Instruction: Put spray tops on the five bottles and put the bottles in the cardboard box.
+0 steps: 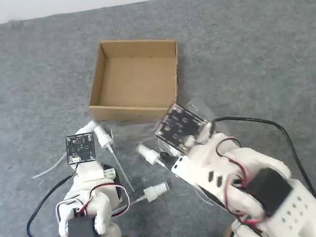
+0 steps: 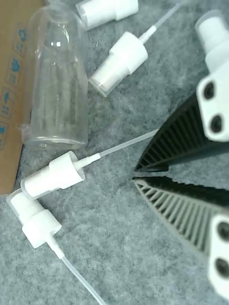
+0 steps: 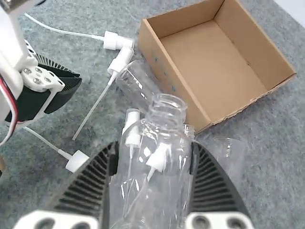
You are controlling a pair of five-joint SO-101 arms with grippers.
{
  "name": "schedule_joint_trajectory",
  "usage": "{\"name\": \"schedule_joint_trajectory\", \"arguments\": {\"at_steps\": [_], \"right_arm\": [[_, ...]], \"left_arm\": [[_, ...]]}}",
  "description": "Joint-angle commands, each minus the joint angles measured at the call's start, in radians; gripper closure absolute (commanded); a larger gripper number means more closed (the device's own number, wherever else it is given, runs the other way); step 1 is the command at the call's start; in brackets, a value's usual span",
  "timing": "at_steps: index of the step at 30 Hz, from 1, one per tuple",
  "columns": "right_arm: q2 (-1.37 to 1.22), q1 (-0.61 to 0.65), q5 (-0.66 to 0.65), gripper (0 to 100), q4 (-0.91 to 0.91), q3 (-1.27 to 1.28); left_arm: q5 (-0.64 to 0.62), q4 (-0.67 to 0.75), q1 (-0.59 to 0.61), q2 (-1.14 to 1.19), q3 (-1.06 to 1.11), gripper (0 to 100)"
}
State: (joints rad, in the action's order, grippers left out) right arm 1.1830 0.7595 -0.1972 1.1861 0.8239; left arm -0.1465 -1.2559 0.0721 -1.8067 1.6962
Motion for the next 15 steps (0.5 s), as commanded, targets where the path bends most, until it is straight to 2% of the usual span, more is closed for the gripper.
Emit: {"name": "schedule_joint_trajectory", "arguments": {"at_steps": [1,9,15], "right_arm": [[0.120,0.010,0.006,93.9,-0.021,0.017],[0.294,0.010,0.005,93.9,-0.130,0.206],[0.374,0.008,0.011,94.0,-0.140,0.269]], "left_arm": [[0.006,-0.006,-0.005,-0.014,-0.012,98],[0.008,-0.008,0.005,-0.014,-0.102,98],[0.008,-0.006,0.005,-0.014,-0.159,98]]}}
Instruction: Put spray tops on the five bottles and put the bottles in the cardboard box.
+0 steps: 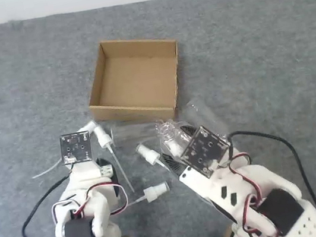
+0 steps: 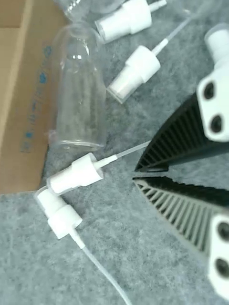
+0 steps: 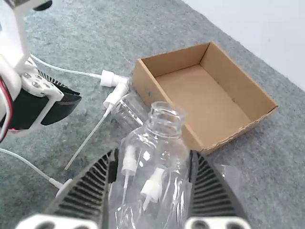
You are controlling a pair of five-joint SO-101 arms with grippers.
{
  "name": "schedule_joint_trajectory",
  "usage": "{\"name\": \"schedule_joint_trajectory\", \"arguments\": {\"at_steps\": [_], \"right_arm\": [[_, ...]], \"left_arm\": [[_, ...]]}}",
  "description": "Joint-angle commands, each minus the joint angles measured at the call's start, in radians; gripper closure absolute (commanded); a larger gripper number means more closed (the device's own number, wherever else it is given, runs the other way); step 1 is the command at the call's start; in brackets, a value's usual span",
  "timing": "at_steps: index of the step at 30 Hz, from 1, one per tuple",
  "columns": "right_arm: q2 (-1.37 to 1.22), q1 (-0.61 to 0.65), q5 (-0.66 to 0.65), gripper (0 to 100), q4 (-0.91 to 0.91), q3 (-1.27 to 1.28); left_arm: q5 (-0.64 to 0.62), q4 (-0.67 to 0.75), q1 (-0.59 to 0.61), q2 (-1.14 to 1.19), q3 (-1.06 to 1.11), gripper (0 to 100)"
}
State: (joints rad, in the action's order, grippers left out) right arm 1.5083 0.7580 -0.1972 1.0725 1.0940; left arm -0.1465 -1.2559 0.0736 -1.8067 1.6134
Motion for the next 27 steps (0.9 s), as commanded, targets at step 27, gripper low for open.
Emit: {"name": "schedule_joint_trajectory", "arguments": {"at_steps": [27], "right_arm": [[0.305,-0.013,0.012,94.0,-0.028,0.150]], "left_arm": [[0.285,0.057,0.037,-0.009,-0.291,88]]}}
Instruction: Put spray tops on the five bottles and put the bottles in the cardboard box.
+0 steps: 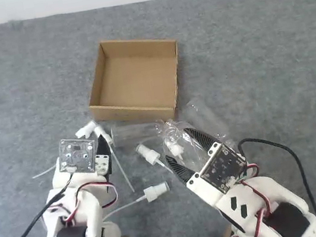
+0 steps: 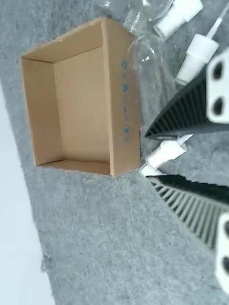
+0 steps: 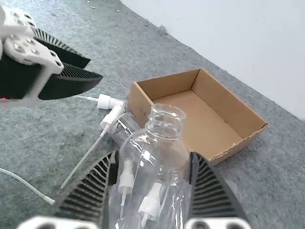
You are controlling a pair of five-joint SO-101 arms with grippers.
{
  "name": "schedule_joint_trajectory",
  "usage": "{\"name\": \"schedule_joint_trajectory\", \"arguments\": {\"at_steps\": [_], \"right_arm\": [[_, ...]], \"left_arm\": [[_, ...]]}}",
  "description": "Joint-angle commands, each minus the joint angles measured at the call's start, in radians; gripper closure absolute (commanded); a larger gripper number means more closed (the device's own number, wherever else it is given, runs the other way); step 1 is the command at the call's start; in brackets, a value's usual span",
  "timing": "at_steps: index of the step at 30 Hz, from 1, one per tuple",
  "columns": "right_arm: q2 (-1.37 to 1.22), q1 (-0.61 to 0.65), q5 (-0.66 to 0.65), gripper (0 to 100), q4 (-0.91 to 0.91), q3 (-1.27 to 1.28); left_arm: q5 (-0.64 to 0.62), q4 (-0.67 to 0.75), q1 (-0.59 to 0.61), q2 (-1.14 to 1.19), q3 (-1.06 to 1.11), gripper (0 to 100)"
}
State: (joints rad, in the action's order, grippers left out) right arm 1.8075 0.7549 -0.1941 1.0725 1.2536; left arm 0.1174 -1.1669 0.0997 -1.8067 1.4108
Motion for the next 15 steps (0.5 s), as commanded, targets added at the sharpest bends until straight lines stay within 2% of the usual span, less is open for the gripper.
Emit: {"name": "schedule_joint_trajectory", "arguments": {"at_steps": [1,8,15], "right_arm": [[0.005,-0.028,0.011,94.0,-0.030,-0.009],[0.005,-0.088,0.011,94.0,-0.056,-0.009],[0.005,-0.090,0.011,94.0,-0.054,-0.008]], "left_arm": [[0.035,-0.048,0.014,-0.009,-0.105,89],[0.052,-0.089,-0.014,0.057,-0.130,89],[0.015,-0.078,-0.054,0.377,-0.274,89]]}}
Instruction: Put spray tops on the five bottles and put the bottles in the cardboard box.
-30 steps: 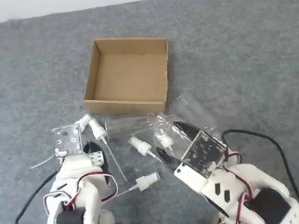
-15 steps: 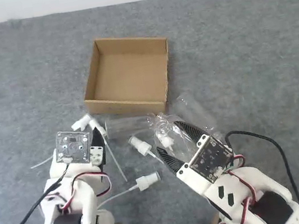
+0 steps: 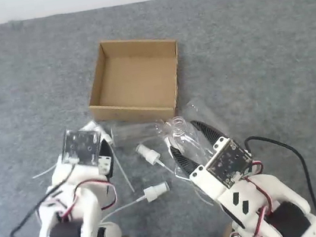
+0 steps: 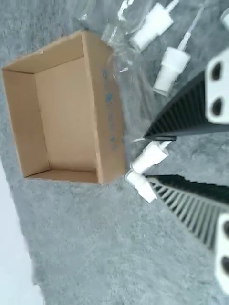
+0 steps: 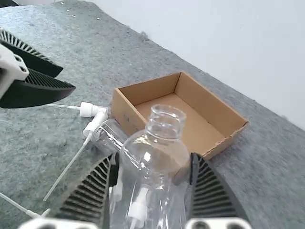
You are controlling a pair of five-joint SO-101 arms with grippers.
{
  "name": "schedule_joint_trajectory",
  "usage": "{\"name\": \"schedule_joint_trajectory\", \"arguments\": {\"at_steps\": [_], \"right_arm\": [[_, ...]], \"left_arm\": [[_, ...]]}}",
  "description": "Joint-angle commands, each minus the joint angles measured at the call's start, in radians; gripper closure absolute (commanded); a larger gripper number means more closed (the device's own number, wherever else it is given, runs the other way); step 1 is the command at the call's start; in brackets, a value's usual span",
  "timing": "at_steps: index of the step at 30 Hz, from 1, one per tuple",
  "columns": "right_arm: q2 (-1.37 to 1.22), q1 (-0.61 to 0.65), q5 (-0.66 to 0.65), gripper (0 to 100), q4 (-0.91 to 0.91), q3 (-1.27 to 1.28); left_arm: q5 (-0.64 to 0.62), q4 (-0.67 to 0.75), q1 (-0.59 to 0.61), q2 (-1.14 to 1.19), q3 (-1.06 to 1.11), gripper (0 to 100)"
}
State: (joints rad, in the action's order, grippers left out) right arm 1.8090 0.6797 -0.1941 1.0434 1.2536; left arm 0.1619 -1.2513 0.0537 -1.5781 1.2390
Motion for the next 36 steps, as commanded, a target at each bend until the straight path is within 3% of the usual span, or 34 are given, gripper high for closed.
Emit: {"name": "schedule_joint_trajectory", "arguments": {"at_steps": [1,7,12,21,36], "right_arm": [[0.004,-0.015,0.011,94.0,-0.024,-0.008],[0.004,-0.015,0.011,94.0,-0.028,0.005],[0.004,-0.015,0.011,94.0,-0.028,0.005],[0.004,-0.015,0.011,94.0,-0.028,0.005],[0.004,-0.015,0.011,94.0,-0.028,0.005]], "left_arm": [[-0.051,0.009,-0.008,0.190,-0.120,89],[-0.129,0.012,-0.005,0.347,-0.176,89],[-0.235,0.035,0.005,0.445,-0.180,82],[-0.319,0.129,0.106,0.720,-0.288,82],[-0.465,0.130,0.107,1.178,-0.538,83]]}}
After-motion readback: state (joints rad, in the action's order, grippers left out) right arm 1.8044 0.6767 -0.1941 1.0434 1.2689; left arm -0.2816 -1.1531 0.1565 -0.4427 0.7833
